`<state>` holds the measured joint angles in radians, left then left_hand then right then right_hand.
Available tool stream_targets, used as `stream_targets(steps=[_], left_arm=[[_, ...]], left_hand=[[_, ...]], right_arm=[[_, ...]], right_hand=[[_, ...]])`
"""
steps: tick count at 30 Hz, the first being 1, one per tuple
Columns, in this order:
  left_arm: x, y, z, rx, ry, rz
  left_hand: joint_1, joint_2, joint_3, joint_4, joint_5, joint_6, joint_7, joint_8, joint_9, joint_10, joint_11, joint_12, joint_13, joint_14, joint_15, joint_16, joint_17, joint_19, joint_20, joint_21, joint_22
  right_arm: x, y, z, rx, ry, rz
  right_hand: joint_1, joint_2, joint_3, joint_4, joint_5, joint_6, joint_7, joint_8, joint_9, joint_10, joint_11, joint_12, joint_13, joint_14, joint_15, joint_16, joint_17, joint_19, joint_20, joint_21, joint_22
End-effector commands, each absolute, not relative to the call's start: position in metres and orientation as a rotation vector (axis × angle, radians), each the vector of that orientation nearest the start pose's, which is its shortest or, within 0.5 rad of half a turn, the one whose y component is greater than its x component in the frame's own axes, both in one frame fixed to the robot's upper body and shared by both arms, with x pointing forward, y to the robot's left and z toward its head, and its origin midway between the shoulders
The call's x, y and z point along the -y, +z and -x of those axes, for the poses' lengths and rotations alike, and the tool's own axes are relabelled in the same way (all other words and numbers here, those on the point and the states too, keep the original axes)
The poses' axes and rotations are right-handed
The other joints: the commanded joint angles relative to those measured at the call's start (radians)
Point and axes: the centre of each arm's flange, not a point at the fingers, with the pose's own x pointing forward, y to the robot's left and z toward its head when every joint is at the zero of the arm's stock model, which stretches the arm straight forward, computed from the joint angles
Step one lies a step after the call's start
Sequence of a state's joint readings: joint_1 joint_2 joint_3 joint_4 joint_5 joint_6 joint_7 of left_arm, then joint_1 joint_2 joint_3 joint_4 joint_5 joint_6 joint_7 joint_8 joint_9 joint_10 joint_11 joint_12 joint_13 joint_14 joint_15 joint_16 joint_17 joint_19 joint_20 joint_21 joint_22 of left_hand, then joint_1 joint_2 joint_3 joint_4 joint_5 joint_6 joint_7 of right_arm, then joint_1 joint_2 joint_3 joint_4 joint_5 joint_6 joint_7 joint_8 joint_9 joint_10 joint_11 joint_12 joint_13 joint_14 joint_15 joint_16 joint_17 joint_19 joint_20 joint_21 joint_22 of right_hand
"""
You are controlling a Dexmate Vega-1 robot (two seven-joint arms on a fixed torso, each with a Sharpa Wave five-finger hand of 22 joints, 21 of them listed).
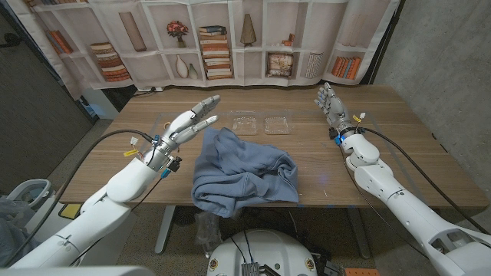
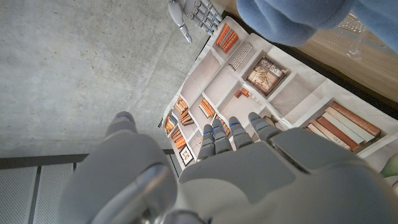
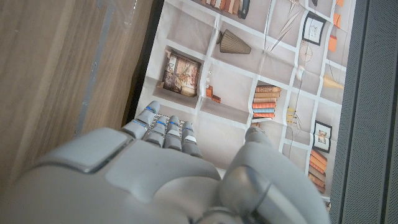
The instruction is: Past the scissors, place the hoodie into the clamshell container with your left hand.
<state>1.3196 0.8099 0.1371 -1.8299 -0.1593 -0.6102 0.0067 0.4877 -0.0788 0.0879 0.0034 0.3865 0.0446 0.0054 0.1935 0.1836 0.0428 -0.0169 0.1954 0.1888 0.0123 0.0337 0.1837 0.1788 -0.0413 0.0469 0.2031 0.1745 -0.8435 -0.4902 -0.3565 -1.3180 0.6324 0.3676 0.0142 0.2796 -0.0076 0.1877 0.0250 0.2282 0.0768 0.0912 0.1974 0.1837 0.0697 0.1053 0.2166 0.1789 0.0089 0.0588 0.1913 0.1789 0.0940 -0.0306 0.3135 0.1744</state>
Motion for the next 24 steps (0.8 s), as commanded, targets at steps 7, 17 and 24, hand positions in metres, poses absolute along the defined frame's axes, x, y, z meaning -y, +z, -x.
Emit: stream_targets(steps=[7, 17, 24], left_arm=[[-0.264, -0.029, -0.450, 1.013, -0.336, -0.739], [-0.261, -0.029, -0.441, 1.017, -0.323, -0.774], [-0.257, -0.030, -0.437, 1.016, -0.307, -0.802]], left_hand=[[0.025, 0.000, 0.001, -0.010, 0.005, -0.011, -0.008, -0.002, 0.005, -0.010, -0.006, -0.002, 0.002, -0.009, 0.002, -0.002, 0.002, 0.003, 0.018, 0.001, 0.006], [0.040, -0.003, -0.002, -0.018, 0.006, -0.019, -0.017, -0.002, 0.005, -0.013, 0.019, 0.001, 0.002, -0.009, 0.014, 0.001, 0.002, 0.022, 0.029, 0.006, 0.006], [0.046, -0.004, -0.004, -0.021, 0.006, -0.018, -0.019, -0.001, 0.005, -0.014, 0.016, 0.002, 0.003, -0.009, 0.015, 0.001, 0.002, 0.022, 0.033, 0.005, 0.005]], right_arm=[[0.283, -0.008, -0.644, 0.697, 0.203, -0.062], [0.284, -0.010, -0.644, 0.691, 0.200, -0.070], [0.284, -0.009, -0.644, 0.695, 0.199, -0.071]], right_hand=[[0.004, 0.011, 0.002, -0.005, -0.004, 0.004, -0.002, -0.003, 0.003, 0.010, 0.004, -0.002, 0.006, 0.009, 0.004, -0.003, 0.003, 0.011, 0.001, -0.007, 0.005], [0.005, 0.012, 0.001, -0.007, -0.004, 0.005, -0.003, -0.003, 0.003, 0.011, 0.003, -0.002, 0.006, 0.009, 0.004, -0.003, 0.003, 0.013, 0.003, -0.011, 0.005], [0.005, 0.013, 0.001, -0.008, -0.005, 0.004, -0.004, -0.004, 0.003, 0.013, 0.002, -0.001, 0.006, 0.009, 0.003, -0.003, 0.003, 0.014, 0.002, -0.014, 0.005]])
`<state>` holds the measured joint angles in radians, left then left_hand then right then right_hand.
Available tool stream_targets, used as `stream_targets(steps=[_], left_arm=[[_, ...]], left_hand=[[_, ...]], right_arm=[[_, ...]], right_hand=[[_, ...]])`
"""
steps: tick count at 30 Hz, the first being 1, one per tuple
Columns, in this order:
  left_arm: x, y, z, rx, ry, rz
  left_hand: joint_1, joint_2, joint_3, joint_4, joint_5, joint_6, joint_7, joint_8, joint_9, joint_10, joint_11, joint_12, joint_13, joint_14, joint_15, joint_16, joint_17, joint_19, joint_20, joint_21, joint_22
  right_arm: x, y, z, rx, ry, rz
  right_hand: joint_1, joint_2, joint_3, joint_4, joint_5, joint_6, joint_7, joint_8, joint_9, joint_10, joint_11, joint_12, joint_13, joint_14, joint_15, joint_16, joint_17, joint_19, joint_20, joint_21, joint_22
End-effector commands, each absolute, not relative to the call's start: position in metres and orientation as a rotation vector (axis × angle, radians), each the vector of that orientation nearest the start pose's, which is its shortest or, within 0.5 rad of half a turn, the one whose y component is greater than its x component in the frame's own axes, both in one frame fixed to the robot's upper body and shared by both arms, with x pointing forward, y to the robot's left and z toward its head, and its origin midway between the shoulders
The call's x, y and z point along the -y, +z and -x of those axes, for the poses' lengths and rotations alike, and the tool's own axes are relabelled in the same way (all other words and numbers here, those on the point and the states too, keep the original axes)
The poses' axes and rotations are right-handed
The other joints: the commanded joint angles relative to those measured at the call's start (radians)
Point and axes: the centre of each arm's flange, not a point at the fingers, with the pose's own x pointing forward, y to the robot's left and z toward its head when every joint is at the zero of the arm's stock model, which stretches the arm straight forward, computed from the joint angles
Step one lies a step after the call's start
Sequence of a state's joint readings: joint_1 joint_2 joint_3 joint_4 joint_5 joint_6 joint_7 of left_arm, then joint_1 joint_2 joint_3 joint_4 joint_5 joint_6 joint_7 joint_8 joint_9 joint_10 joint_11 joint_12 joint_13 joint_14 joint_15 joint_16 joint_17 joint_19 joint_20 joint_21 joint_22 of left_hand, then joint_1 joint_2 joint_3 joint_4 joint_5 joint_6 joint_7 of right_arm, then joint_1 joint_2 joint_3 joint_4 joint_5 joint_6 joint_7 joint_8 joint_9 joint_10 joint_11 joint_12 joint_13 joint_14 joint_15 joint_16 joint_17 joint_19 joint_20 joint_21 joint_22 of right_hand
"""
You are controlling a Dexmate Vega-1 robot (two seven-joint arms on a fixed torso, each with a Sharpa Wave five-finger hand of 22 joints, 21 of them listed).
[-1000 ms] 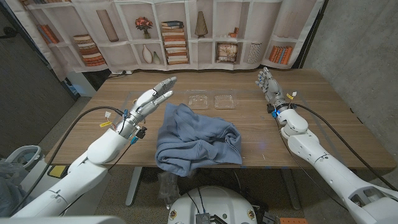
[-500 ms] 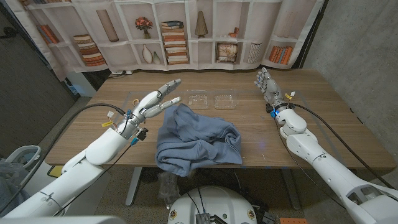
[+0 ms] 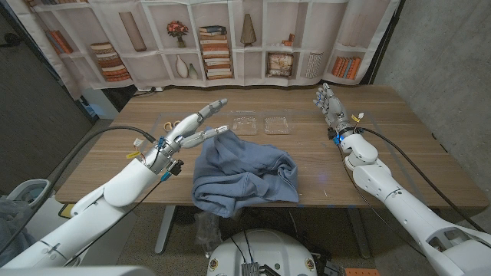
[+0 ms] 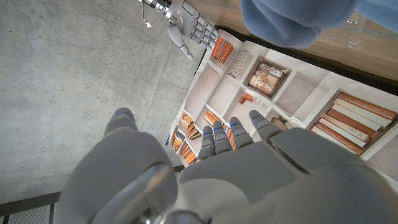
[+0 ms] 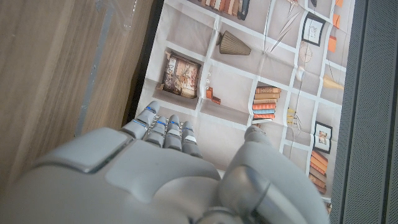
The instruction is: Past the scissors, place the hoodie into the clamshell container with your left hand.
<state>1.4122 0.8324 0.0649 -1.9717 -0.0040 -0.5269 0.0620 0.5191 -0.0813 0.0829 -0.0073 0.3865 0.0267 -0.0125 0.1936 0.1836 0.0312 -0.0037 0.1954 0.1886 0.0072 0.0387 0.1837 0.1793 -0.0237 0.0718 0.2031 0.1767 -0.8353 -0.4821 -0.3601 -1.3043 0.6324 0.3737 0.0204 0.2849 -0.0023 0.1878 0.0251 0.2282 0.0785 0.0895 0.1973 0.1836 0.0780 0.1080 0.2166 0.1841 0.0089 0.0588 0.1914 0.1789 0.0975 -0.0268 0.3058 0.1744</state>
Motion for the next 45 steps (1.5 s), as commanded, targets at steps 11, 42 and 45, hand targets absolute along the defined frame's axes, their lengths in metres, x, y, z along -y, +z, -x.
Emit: stream_targets(steps=[11, 42, 45], left_arm=[[-0.254, -0.031, -0.427, 1.024, -0.307, -0.848], [-0.236, -0.030, -0.398, 0.974, -0.182, -1.072], [-0.234, -0.030, -0.395, 0.984, -0.163, -1.086]], left_hand=[[0.021, -0.003, -0.001, -0.013, 0.007, 0.000, -0.003, 0.000, 0.006, -0.003, 0.002, 0.003, 0.003, -0.004, 0.012, 0.002, 0.002, 0.005, 0.013, 0.004, 0.003], [0.053, -0.022, -0.026, -0.031, 0.004, -0.018, -0.046, 0.002, 0.007, -0.027, -0.011, 0.002, 0.005, -0.009, 0.054, 0.002, 0.002, 0.060, 0.143, 0.012, 0.004], [0.053, -0.025, -0.029, -0.032, 0.003, -0.018, -0.048, 0.002, 0.007, -0.027, -0.014, 0.003, 0.005, -0.011, 0.053, 0.001, 0.002, 0.061, 0.144, 0.011, 0.004]], right_arm=[[0.283, -0.011, -0.644, 0.699, 0.201, -0.075], [0.280, -0.018, -0.640, 0.688, 0.199, -0.082], [0.280, -0.019, -0.640, 0.687, 0.198, -0.085]], right_hand=[[-0.001, 0.008, 0.000, -0.009, -0.005, 0.002, -0.003, -0.004, 0.003, 0.005, 0.000, -0.002, 0.001, 0.010, 0.003, -0.003, 0.004, 0.012, 0.000, -0.011, 0.005], [-0.002, 0.009, -0.003, -0.013, -0.007, 0.006, -0.007, -0.002, 0.003, 0.011, -0.003, -0.001, 0.001, 0.010, 0.003, -0.004, 0.004, 0.014, 0.004, -0.022, 0.006], [-0.003, 0.009, -0.003, -0.013, -0.007, 0.006, -0.007, -0.002, 0.003, 0.011, -0.002, -0.001, 0.001, 0.009, 0.005, -0.004, 0.004, 0.014, 0.004, -0.023, 0.006]])
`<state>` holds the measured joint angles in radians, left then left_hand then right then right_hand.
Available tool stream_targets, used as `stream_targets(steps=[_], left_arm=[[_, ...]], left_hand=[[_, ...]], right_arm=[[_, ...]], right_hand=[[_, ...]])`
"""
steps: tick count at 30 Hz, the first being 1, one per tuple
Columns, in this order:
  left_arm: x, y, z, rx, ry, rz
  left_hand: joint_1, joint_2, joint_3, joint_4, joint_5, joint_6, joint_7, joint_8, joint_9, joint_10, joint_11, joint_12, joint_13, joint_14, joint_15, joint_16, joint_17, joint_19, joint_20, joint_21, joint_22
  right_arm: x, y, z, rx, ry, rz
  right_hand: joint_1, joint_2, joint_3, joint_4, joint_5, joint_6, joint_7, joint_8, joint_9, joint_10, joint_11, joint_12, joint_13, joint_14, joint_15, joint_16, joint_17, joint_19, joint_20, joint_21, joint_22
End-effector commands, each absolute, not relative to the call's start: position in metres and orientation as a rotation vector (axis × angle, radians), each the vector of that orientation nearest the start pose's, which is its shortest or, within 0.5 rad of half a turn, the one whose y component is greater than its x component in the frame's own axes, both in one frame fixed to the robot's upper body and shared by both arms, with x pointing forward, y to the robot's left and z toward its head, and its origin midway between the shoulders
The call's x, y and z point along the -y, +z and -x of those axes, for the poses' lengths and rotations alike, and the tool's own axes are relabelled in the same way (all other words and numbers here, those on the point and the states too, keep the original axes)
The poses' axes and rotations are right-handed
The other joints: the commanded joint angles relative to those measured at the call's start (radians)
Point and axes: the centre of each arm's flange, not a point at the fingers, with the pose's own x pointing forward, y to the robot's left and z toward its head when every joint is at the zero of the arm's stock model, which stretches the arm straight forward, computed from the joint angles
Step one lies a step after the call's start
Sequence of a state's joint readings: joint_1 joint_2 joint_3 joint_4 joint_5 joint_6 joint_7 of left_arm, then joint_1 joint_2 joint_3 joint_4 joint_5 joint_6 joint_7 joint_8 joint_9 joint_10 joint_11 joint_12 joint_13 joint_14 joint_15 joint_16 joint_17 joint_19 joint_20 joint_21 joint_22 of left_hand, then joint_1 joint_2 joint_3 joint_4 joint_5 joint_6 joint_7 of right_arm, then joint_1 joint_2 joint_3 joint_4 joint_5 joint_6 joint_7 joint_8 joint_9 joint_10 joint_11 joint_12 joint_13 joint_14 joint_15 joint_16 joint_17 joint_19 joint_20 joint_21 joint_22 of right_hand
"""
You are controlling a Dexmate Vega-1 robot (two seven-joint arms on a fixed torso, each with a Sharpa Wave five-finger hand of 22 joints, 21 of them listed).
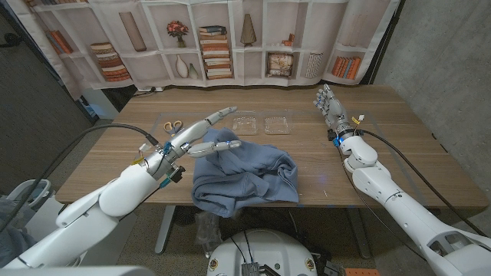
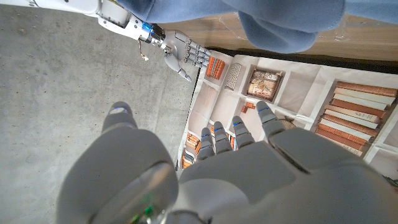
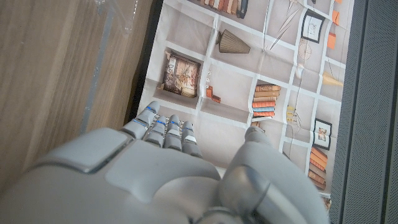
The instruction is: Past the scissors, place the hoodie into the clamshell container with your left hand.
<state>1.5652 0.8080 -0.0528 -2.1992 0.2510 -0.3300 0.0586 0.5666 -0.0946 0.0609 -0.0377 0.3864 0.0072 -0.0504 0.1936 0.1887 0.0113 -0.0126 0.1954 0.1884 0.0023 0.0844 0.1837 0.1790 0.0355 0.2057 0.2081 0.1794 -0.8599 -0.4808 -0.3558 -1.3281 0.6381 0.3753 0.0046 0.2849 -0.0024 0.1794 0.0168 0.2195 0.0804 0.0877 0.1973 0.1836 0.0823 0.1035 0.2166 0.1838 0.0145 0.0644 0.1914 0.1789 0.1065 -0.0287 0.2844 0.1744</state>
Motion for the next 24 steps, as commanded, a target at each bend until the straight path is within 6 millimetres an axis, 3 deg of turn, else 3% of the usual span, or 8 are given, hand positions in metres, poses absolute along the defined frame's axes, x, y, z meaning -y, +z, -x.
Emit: stream_targets(steps=[1, 24], left_arm=[[-0.234, -0.030, -0.394, 0.986, -0.160, -1.089], [-0.218, -0.030, -0.392, 0.966, -0.069, -1.178]], left_hand=[[0.006, -0.014, -0.009, -0.002, 0.003, 0.000, -0.009, 0.002, 0.002, -0.010, -0.006, 0.002, 0.005, -0.007, 0.007, 0.002, 0.003, 0.001, 0.010, 0.005, 0.001], [0.005, -0.024, -0.024, -0.003, 0.002, -0.007, -0.019, 0.001, 0.002, -0.012, -0.010, 0.005, 0.006, -0.006, 0.004, 0.004, 0.003, 0.008, 0.010, 0.002, 0.002]], right_arm=[[0.280, -0.019, -0.639, 0.686, 0.198, -0.086], [0.286, -0.016, -0.645, 0.689, 0.197, -0.089]], right_hand=[[-0.003, 0.009, 0.005, -0.005, 0.002, 0.004, -0.005, -0.002, 0.003, 0.007, 0.002, -0.001, 0.002, 0.004, -0.002, -0.004, 0.004, 0.005, 0.006, -0.002, 0.006], [-0.003, 0.011, 0.004, -0.007, 0.001, 0.003, -0.007, -0.003, 0.003, 0.006, 0.001, -0.003, 0.002, 0.004, -0.002, -0.004, 0.004, 0.007, 0.007, -0.010, 0.006]])
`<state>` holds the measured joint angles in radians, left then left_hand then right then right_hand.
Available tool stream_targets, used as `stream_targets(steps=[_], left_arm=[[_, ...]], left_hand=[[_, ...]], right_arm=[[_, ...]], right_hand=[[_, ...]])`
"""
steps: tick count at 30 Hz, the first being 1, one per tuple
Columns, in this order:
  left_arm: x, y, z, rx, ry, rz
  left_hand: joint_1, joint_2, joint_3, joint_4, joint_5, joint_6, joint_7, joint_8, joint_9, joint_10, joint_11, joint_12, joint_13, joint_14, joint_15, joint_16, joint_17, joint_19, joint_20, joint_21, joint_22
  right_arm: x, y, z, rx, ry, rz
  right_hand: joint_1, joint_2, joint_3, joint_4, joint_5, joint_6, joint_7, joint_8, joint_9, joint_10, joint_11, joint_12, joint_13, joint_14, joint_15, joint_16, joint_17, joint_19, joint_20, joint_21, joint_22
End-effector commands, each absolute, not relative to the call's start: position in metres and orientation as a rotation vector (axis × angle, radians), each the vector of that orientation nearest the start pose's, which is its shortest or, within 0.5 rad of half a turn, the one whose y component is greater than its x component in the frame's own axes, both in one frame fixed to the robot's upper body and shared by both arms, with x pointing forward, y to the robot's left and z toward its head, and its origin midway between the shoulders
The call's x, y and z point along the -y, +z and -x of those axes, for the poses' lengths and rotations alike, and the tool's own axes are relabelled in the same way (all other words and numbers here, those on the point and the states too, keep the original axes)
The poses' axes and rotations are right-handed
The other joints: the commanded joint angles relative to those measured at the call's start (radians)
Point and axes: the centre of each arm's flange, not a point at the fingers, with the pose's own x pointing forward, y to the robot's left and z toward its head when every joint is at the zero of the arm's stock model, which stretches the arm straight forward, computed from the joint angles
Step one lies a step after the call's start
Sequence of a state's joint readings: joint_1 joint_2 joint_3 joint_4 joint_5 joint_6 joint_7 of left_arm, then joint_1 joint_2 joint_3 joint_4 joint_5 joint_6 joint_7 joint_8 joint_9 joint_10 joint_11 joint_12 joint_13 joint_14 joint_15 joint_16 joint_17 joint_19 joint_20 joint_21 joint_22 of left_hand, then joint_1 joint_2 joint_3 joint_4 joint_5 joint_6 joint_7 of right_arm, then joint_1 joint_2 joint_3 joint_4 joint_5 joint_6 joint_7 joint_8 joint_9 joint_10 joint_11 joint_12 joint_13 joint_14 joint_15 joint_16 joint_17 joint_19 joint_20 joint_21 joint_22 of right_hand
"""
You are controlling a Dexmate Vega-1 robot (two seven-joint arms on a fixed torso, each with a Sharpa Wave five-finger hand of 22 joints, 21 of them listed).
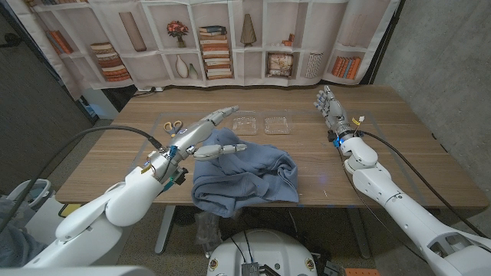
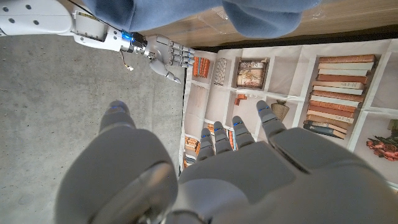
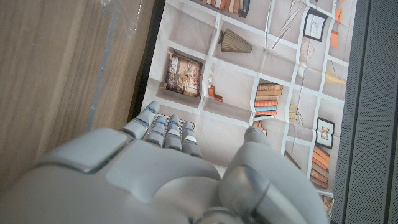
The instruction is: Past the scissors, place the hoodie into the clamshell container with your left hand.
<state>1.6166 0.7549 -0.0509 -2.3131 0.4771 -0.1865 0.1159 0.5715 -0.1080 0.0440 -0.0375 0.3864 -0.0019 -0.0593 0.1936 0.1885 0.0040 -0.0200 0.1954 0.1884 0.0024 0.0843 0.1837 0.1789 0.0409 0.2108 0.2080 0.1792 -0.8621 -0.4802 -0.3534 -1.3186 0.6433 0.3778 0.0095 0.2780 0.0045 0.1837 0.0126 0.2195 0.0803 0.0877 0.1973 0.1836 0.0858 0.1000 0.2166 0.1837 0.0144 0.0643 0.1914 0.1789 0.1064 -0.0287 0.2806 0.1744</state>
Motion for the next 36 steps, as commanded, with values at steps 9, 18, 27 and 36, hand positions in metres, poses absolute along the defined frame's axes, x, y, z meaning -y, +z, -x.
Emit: stream_targets(steps=[9, 18, 27, 36], left_arm=[[-0.209, -0.033, -0.389, 0.953, -0.032, -1.245], [-0.201, -0.035, -0.384, 0.969, -0.024, -1.284], [-0.198, -0.036, -0.385, 0.956, -0.037, -1.310], [-0.196, -0.038, -0.386, 0.930, -0.046, -1.343]], left_hand=[[0.001, -0.014, -0.011, -0.003, 0.002, -0.008, -0.014, -0.002, 0.002, -0.008, -0.001, 0.005, 0.006, -0.008, 0.006, 0.004, 0.003, 0.005, 0.005, 0.002, 0.002], [0.001, -0.016, -0.016, -0.004, 0.002, -0.011, -0.017, -0.003, 0.003, -0.012, -0.005, 0.005, 0.006, -0.009, 0.006, 0.003, 0.003, 0.007, 0.006, 0.001, 0.002], [0.004, -0.019, -0.020, -0.006, 0.003, -0.014, -0.020, -0.002, 0.003, -0.014, -0.005, 0.005, 0.006, -0.010, 0.005, 0.004, 0.003, 0.009, 0.006, 0.000, 0.002], [0.006, -0.021, -0.023, -0.007, 0.003, -0.014, -0.021, -0.001, 0.003, -0.018, -0.007, 0.004, 0.006, -0.013, 0.005, 0.003, 0.003, 0.011, 0.006, -0.001, 0.002]], right_arm=[[0.286, -0.014, -0.648, 0.692, 0.201, -0.088], [0.287, -0.013, -0.651, 0.692, 0.195, -0.098], [0.286, -0.011, -0.654, 0.692, 0.197, -0.095], [0.283, -0.009, -0.654, 0.693, 0.199, -0.092]], right_hand=[[0.004, 0.005, -0.001, -0.004, 0.001, 0.003, -0.008, -0.003, 0.003, 0.003, 0.006, -0.003, 0.002, 0.004, -0.003, -0.004, 0.004, 0.007, 0.007, -0.009, 0.006], [0.003, 0.005, -0.002, -0.005, 0.000, 0.004, -0.008, -0.003, 0.003, 0.003, 0.005, -0.003, 0.002, 0.005, -0.002, -0.004, 0.004, 0.007, 0.008, -0.012, 0.006], [0.003, 0.006, -0.002, -0.006, 0.000, 0.005, -0.009, -0.003, 0.003, 0.008, 0.006, -0.002, 0.002, 0.005, -0.001, -0.004, 0.004, 0.008, 0.007, -0.015, 0.006], [0.002, 0.007, -0.003, -0.006, 0.000, 0.005, -0.009, -0.003, 0.003, 0.013, 0.006, 0.000, 0.002, 0.006, -0.001, -0.004, 0.004, 0.009, 0.008, -0.017, 0.006]])
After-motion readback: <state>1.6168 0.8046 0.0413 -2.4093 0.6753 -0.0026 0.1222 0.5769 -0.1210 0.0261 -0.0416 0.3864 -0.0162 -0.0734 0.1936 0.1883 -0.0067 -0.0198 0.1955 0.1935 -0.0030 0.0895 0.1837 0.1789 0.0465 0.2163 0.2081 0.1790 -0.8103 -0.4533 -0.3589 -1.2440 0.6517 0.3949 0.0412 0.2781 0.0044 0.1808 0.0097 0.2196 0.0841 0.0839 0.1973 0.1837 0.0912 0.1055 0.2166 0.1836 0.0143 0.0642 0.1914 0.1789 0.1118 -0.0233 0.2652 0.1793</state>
